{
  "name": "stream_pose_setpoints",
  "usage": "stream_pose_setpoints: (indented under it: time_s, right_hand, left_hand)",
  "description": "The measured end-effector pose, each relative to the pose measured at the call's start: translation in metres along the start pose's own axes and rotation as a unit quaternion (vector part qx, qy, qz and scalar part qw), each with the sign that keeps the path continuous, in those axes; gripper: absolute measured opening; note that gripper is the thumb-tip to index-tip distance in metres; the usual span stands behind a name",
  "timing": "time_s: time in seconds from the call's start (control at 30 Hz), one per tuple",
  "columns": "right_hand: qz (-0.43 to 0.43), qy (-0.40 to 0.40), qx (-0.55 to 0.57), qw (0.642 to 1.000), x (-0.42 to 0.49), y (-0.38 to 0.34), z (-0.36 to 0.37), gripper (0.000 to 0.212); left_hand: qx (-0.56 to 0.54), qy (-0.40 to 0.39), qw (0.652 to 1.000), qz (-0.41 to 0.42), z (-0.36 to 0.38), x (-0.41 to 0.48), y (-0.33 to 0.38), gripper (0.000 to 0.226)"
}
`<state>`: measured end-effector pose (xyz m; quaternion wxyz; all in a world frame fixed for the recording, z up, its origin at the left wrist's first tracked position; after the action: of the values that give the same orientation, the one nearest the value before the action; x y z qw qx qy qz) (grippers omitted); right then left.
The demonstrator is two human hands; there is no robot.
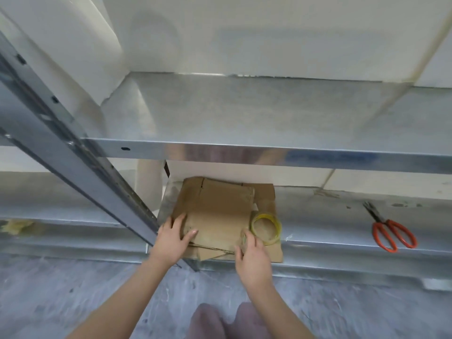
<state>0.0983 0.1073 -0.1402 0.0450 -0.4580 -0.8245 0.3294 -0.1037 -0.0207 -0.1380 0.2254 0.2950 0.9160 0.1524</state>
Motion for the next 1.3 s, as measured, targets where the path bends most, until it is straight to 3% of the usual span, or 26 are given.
stream_pose_setpoints:
  time_s: [0.13,0.3,0.4,0.5,0.57,0.7,0.87,1.07,1.3]
  right_hand:
    - [0.029,0.025,0.027,0.999,0.004,-0.004,-0.004,0.048]
    - [0.034,0.055,0.088,0.994,0.008,-0.006,-0.017,0.051]
    - [0.057,0.038,0.147,0.987,0.009,0.002,-0.021,0.062]
    - [0.075,0.051,0.153,0.984,0.009,0.004,-0.028,0.053]
    - [0.082,0.06,0.163,0.981,0.011,0.003,-0.033,0.049]
    - [0.079,0.02,0.226,0.971,0.022,0.007,-0.036,0.051]
    - [0.021,-0.005,0.247,0.969,0.021,0.008,-0.054,0.058]
    - [0.007,0.021,0.277,0.961,0.024,0.037,-0.096,0.062]
    - [0.028,0.05,0.28,0.958,0.026,0.122,-0.151,0.061]
  left_hand:
    - [-0.037,0.012,0.999,0.014,-0.003,-0.006,-0.004,0.059]
    - [-0.139,0.072,0.988,-0.009,-0.012,-0.019,-0.01,0.072]
    - [-0.273,0.042,0.96,-0.036,-0.012,-0.025,-0.016,0.07]
    - [-0.401,0.006,0.914,-0.063,-0.015,-0.026,-0.014,0.047]
    - [-0.392,0.018,0.918,-0.062,-0.018,-0.025,-0.016,0.035]
    - [-0.368,0.02,0.929,-0.027,-0.023,-0.025,-0.018,0.056]
    - [-0.395,0.009,0.919,0.013,-0.033,-0.025,-0.006,0.067]
    - [-0.365,0.013,0.927,0.08,-0.035,-0.025,0.052,0.07]
    - [-0.359,-0.02,0.927,0.111,0.013,-0.025,0.143,0.068]
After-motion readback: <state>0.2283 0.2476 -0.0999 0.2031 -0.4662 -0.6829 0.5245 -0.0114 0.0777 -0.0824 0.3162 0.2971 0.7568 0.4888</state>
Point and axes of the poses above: each hand's wrist, its own x-axis towards the middle knuckle, its own z-axis out of the palm, y = z × x, the point moved 5 cm from there along x, towards the middle knuckle, and after that the axes turned 3 degrees about x, right-handed, at the moved point
